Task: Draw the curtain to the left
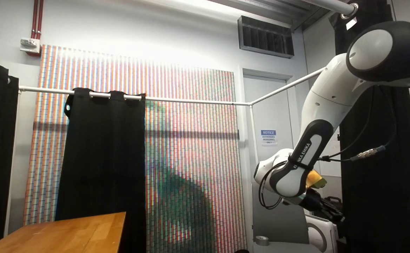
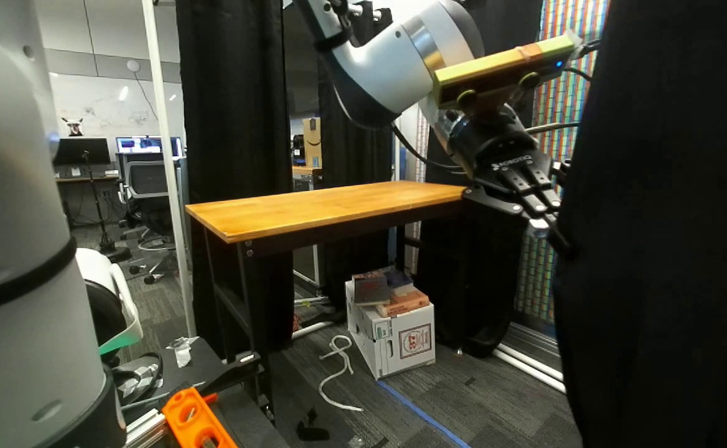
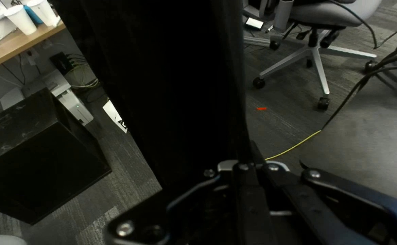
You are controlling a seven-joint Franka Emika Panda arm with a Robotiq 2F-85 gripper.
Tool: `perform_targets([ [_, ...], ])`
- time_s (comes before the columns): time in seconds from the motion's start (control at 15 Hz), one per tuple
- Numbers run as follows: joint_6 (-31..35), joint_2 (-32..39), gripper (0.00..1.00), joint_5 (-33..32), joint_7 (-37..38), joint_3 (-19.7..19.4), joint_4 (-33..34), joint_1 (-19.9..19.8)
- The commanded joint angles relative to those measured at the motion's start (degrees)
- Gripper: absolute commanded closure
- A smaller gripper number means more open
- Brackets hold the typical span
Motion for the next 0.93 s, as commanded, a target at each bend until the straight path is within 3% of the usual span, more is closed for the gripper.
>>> perform_targets([
  [0.0,-3.7,-4.4,1.00,6.9,2.5,3.7,-3.8,4.3],
  [0.4,-10.8,-8.6,0.99,17.6,8.8,11.3,-6.1,12.9],
  [0.87,-16.1,-5.8,0.99,25.6,16.5,20.9,1.6,22.6],
])
